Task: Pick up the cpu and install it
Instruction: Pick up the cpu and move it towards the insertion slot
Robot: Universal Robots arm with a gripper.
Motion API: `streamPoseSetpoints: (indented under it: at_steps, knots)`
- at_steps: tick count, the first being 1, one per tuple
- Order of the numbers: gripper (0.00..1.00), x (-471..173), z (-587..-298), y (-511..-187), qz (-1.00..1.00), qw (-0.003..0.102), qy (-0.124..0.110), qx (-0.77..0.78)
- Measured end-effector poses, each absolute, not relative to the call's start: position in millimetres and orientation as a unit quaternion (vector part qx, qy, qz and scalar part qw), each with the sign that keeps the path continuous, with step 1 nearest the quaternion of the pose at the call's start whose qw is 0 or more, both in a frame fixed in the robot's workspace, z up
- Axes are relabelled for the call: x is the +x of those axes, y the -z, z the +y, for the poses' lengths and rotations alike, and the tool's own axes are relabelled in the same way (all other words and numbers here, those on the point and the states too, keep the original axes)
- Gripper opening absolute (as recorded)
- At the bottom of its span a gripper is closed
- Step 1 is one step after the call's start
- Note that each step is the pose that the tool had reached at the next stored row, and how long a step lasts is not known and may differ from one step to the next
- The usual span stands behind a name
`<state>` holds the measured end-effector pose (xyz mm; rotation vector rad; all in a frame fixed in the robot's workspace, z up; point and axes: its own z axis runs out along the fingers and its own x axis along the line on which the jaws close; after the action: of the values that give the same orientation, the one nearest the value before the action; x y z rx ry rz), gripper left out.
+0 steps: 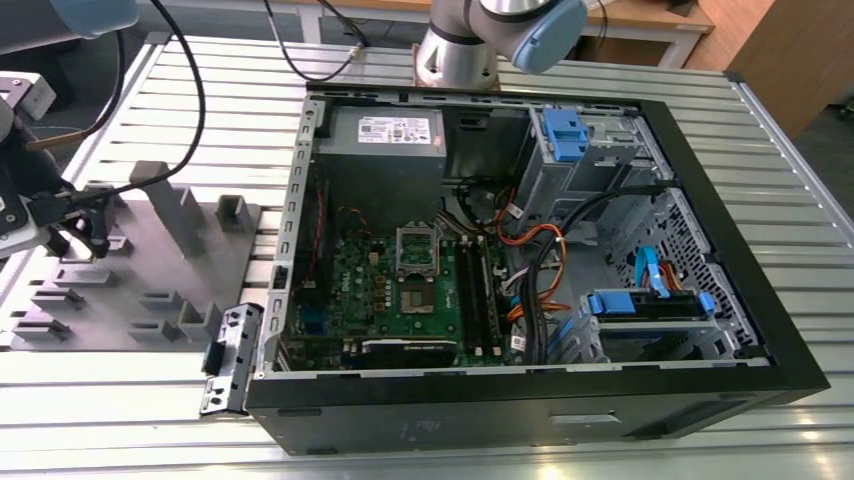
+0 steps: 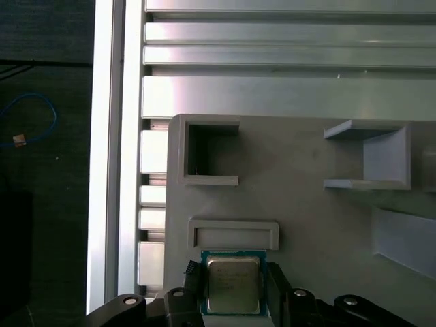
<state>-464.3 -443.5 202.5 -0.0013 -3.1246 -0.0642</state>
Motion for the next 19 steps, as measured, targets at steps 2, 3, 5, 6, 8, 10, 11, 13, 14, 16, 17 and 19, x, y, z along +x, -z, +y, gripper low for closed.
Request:
streamPoseSetpoints:
  at_steps: [2, 3, 5, 6, 8, 10, 11, 13, 14, 16, 17, 19]
  knots:
    - [0.47, -464, -444, -203, -1.000, 0.008, 0.020, 0.000]
    - [0.47, -464, -444, -203, -1.000, 0.008, 0.020, 0.000]
    - [0.47, -464, -444, -203, -1.000, 0.008, 0.020, 0.000]
    - [0.47, -464, -444, -203, -1.000, 0.008, 0.020, 0.000]
    - [0.47, -464, -444, -205, -1.000, 0.008, 0.020, 0.000]
    - [0.47, -464, -444, -208, -1.000, 0.008, 0.020, 0.000]
    - [0.47, -464, -444, -210, -1.000, 0.008, 0.020, 0.000]
    - [0.47, -464, -444, -214, -1.000, 0.008, 0.020, 0.000]
    - [0.47, -464, -444, -216, -1.000, 0.008, 0.020, 0.000]
    - [0.47, -464, -444, -220, -1.000, 0.008, 0.020, 0.000]
    - [0.47, -464, -444, -223, -1.000, 0.008, 0.020, 0.000]
    - [0.47, -464, -444, -228, -1.000, 0.008, 0.020, 0.000]
